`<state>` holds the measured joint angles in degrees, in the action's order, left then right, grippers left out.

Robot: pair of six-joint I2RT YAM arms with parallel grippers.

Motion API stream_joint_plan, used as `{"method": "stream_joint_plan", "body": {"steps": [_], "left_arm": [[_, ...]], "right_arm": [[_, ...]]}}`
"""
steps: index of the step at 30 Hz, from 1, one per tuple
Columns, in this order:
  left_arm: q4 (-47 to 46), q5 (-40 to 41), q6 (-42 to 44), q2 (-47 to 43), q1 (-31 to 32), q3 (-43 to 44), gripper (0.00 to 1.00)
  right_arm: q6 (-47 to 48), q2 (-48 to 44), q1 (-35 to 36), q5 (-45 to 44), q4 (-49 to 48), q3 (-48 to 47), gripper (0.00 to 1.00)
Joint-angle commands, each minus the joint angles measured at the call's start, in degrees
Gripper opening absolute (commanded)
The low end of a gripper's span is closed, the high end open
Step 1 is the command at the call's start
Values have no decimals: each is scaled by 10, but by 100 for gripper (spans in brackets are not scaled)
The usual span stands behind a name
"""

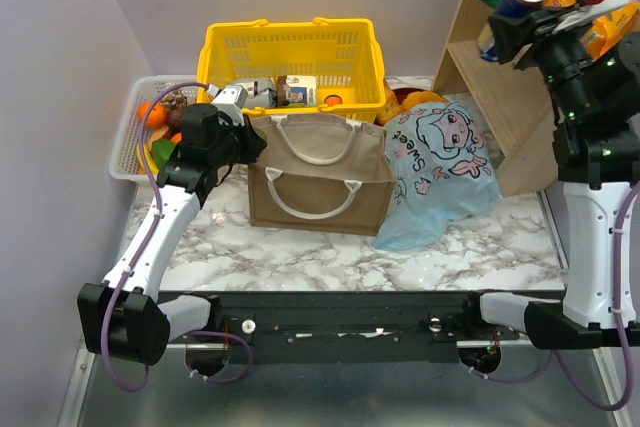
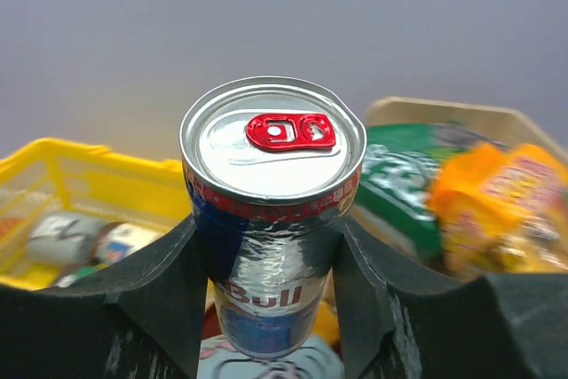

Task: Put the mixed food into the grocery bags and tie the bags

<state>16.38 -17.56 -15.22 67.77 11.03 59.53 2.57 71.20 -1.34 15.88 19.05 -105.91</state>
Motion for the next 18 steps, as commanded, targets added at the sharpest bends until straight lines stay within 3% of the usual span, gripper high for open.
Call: {"method": "stream_joint_plan", "body": {"steps": [1,5,11,18], "left_arm": [[16,1,9,-4,5,-8,0],[17,18,12,-4,5,-10,0],[14,7,11,1,6,-10,0],[14,13,14,1,6,-11,0]], "right_arm": [[1,-24,91,-12,-59,42,7],[0,-20,225,-39,-78,104,6],[-11,45,359,-72,-65,176,6],[-24,128,416,-74,-30,247,2]]}}
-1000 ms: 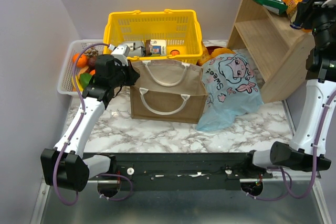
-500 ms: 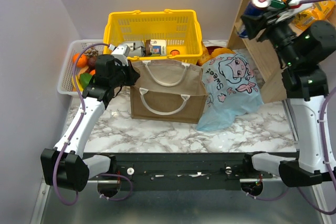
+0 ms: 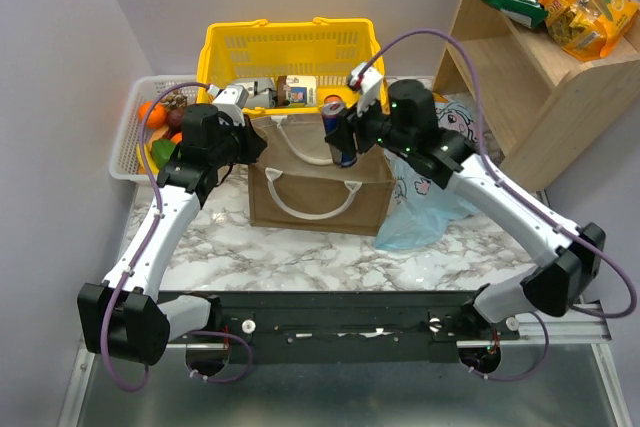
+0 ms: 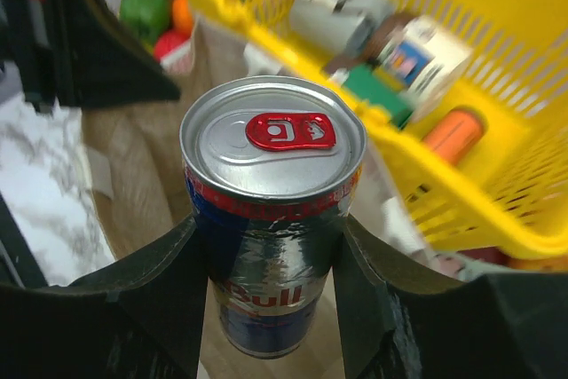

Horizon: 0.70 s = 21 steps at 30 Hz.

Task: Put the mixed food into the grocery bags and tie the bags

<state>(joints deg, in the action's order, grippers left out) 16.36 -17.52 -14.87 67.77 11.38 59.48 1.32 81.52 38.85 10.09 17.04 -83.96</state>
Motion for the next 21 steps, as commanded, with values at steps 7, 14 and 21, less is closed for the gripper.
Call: {"method": "stream_joint_plan", "body": {"steps": [7,14,21], "left_arm": [[15,19,13,0,2,-9,0],[15,18,12,-1,2,-9,0],[15,15,12,-1,2,-9,0]], "right_arm": [[-19,99,15,4,15,65,1],[58,181,22,-24,141,21,1],[70,221,65,-115,177,40,3]]}}
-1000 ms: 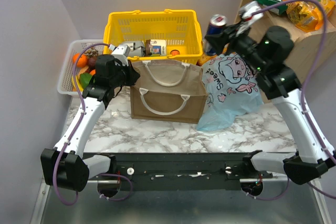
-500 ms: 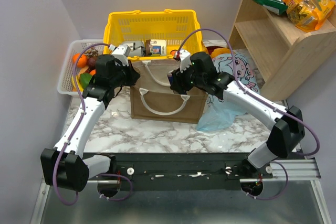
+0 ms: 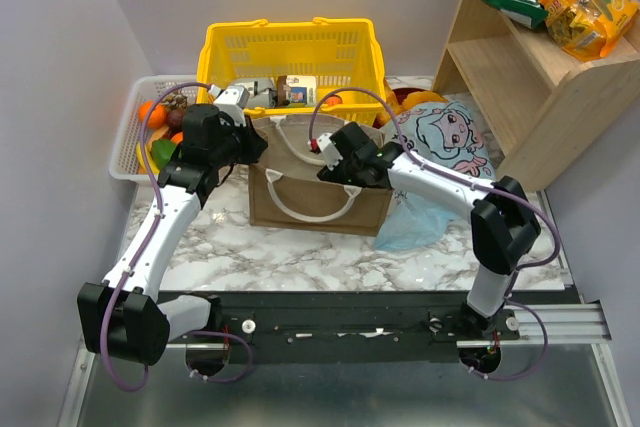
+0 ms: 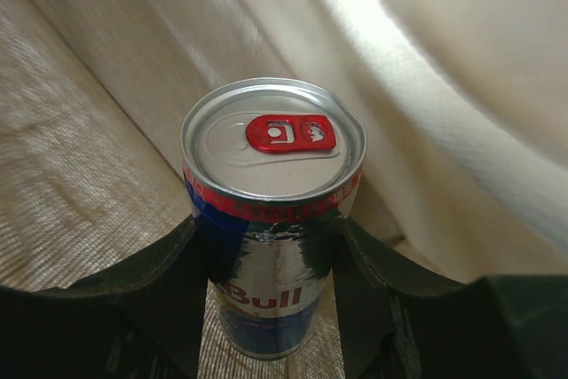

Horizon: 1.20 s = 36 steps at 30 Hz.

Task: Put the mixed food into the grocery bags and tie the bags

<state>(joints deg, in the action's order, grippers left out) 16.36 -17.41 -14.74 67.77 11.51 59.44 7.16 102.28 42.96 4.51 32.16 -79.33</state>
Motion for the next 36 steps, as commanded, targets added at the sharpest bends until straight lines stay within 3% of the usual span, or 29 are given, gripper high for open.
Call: {"method": "stream_joint_plan", "body": {"steps": [1,3,6,7,9,10,13,19,24,32,36], "left_arm": [[14,13,9,-1,1,-10,0],[13,11,8,-1,1,-10,0],[14,11,9,-1,1,-10,0],[14,11,8,-2,1,-10,0],[13,10,8,-1,1,-10,0],[14,9,9,0,1,-10,0],[13,8,9,2,1,-10,0],[14,11,9,0,1,-10,0],[14,11,9,1,1,-10,0],[5,35,11,-11,1,-18,0],[5,30,10,-10,1,-18,0]], "right_arm": [[8,18,24,-59,26,-5,5],[0,28,27,-64,30,-4,7],[-10,40,27,-85,33,1,18],[-11,42,27,-97,32,3,28],[-14,41,28,-102,33,4,37],[-13,40,28,-102,32,6,49],[-14,35,27,-96,29,6,66],[-15,23,28,-87,15,11,82],[-22,-15,31,-79,-10,23,83],[-19,-220,64,-64,-32,-11,82],[10,-270,58,-201,-34,-70,89]]}}
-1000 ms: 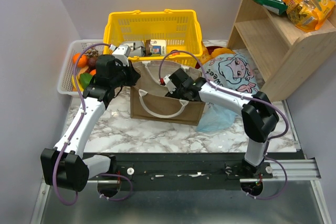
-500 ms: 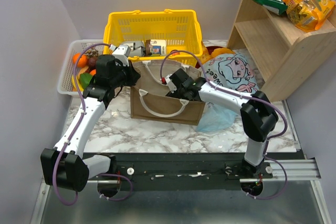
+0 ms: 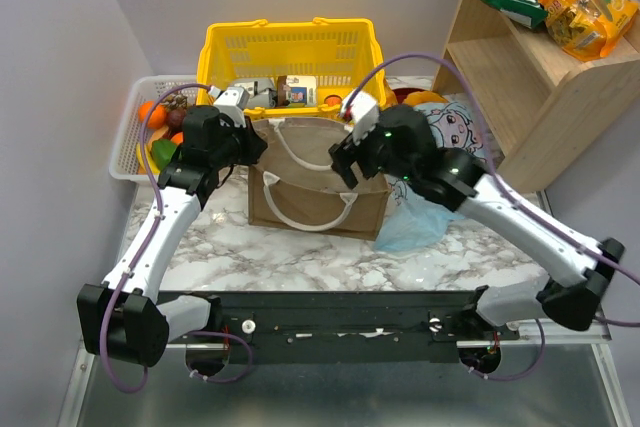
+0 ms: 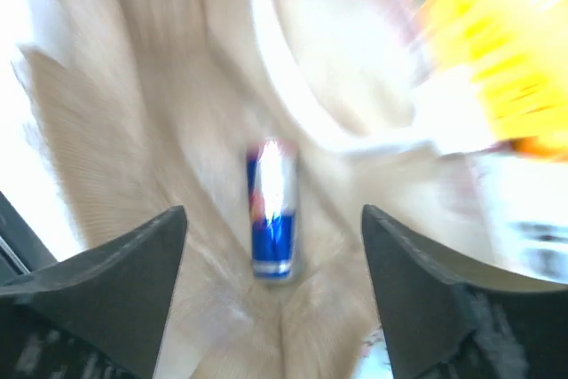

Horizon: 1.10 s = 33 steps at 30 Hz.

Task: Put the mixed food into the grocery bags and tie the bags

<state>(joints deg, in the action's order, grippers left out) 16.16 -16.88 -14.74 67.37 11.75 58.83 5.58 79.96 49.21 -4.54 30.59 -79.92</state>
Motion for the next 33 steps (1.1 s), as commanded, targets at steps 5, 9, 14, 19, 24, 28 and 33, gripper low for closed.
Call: {"method": "stream_joint_plan", "body": {"steps": [5,9,14,19,24,28,33], "left_arm": [[6,19,9,-11,-1,-12,0],[5,19,9,-16,-1,-13,0],[5,14,9,-20,-1,-12,0],[4,12,7,-24,1,-13,0],[4,12,8,-24,4,-13,0],[4,11,9,-20,6,-13,0],[4,13,9,-15,6,-13,0]], "right_arm": [[65,-48,-129,-184,20,-179,91],[103,-48,-260,-188,21,-272,98],[126,-12,-392,-131,3,-385,100],[111,53,-535,-35,46,-471,100],[123,84,-625,56,57,-474,100],[147,85,-655,113,48,-438,100],[181,95,-666,129,20,-412,100]]}}
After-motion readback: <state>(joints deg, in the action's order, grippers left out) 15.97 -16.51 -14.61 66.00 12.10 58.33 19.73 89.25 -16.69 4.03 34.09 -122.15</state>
